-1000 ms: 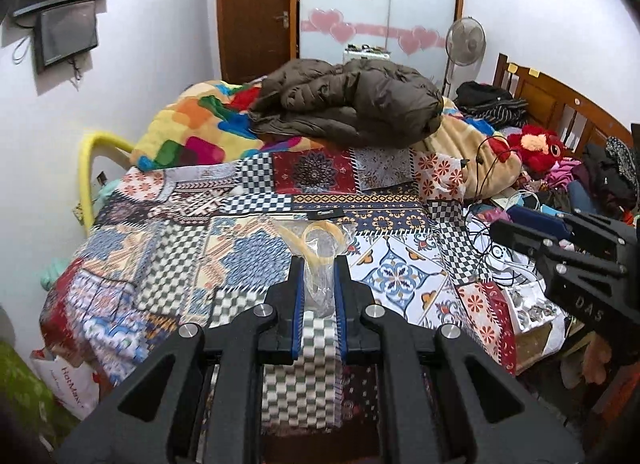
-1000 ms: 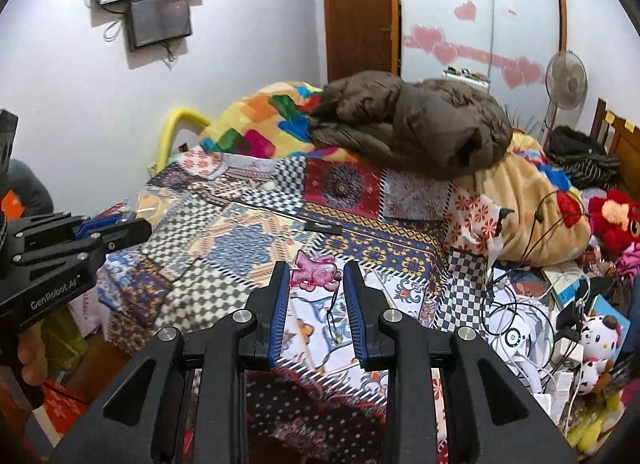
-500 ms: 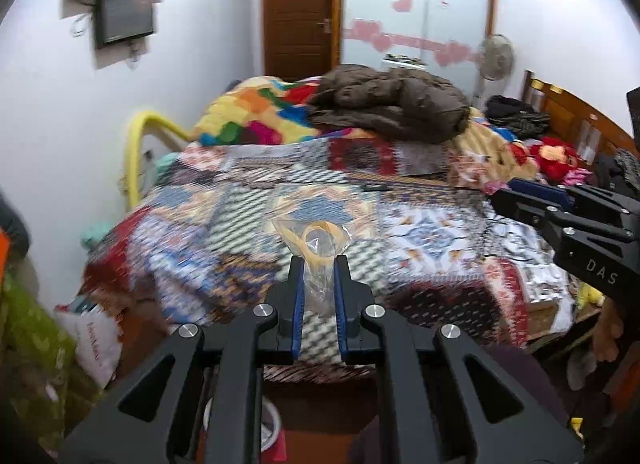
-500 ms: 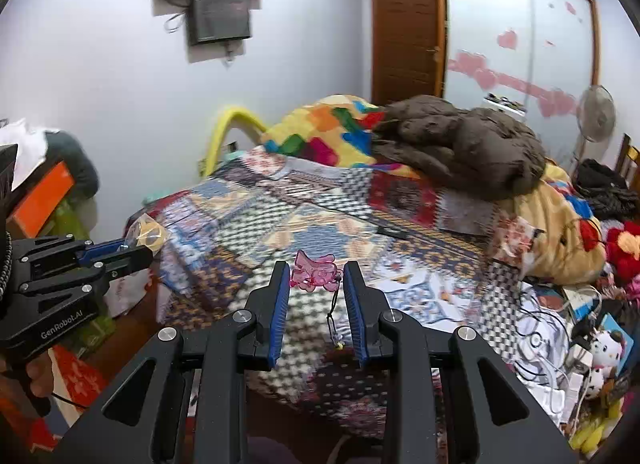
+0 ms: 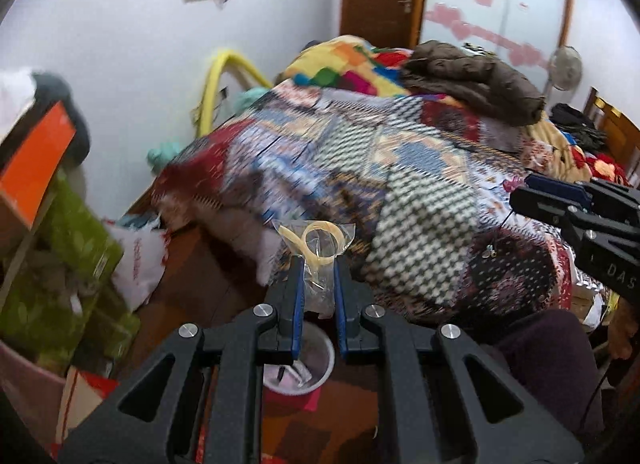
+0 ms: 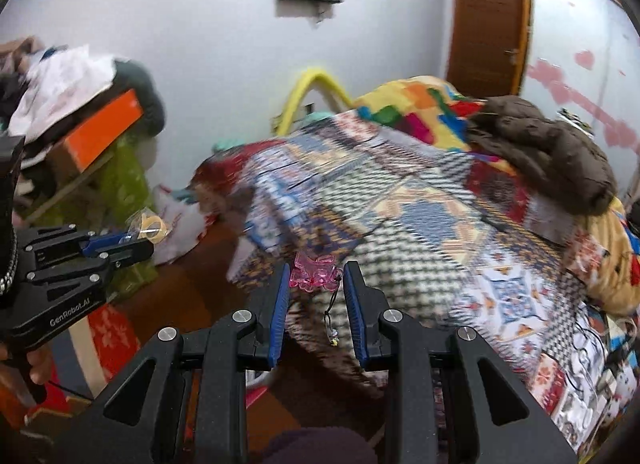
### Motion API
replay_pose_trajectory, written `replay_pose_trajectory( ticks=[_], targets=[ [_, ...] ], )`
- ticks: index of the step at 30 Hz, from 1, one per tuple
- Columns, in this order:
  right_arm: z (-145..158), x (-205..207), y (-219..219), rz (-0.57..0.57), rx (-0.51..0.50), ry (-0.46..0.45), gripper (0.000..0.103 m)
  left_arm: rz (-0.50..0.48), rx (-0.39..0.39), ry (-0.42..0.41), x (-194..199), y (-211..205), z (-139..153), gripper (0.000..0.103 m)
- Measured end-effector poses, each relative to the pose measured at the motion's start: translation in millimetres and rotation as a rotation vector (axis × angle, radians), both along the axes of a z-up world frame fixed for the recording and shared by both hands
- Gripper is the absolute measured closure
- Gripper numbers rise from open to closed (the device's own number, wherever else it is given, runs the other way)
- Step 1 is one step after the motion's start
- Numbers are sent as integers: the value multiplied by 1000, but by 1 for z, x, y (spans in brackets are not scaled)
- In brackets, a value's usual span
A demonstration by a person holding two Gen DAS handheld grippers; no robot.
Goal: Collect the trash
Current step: 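Lift the bag and hair clip and carry both to the bin, then open both tools over the bin to drop the bag and clip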
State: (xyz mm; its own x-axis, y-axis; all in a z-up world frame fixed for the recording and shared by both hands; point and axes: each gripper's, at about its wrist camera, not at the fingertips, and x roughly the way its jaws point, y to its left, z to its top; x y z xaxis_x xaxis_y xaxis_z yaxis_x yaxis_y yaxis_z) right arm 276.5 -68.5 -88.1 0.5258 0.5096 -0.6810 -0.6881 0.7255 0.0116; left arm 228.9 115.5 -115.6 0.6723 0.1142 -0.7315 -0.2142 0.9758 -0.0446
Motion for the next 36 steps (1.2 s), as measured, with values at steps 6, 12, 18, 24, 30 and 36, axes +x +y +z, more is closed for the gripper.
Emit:
replay_pose_trajectory(
  ticks=[6, 12, 18, 24, 30, 36],
  targets=[
    [-24, -15, 48, 107, -30, 62, 78, 50, -19, 47, -23, 32, -24, 91],
    [-50, -22, 86, 180, -59, 133, 78, 102, -44, 109, -30, 54, -59, 91],
    [-81, -13, 119, 229, -94, 257, 78, 148, -94, 175, -27, 72, -94, 91],
    [-105, -5, 145, 275, -148, 327, 77, 178, -159, 242, -15, 87, -126, 91],
    [-119, 8, 152, 263, -171, 380, 62, 172, -203, 284, 4, 93, -145, 91],
    [-118, 25, 139, 211, -159, 387, 57, 150, -233, 301, 22, 92, -156, 89]
  ],
)
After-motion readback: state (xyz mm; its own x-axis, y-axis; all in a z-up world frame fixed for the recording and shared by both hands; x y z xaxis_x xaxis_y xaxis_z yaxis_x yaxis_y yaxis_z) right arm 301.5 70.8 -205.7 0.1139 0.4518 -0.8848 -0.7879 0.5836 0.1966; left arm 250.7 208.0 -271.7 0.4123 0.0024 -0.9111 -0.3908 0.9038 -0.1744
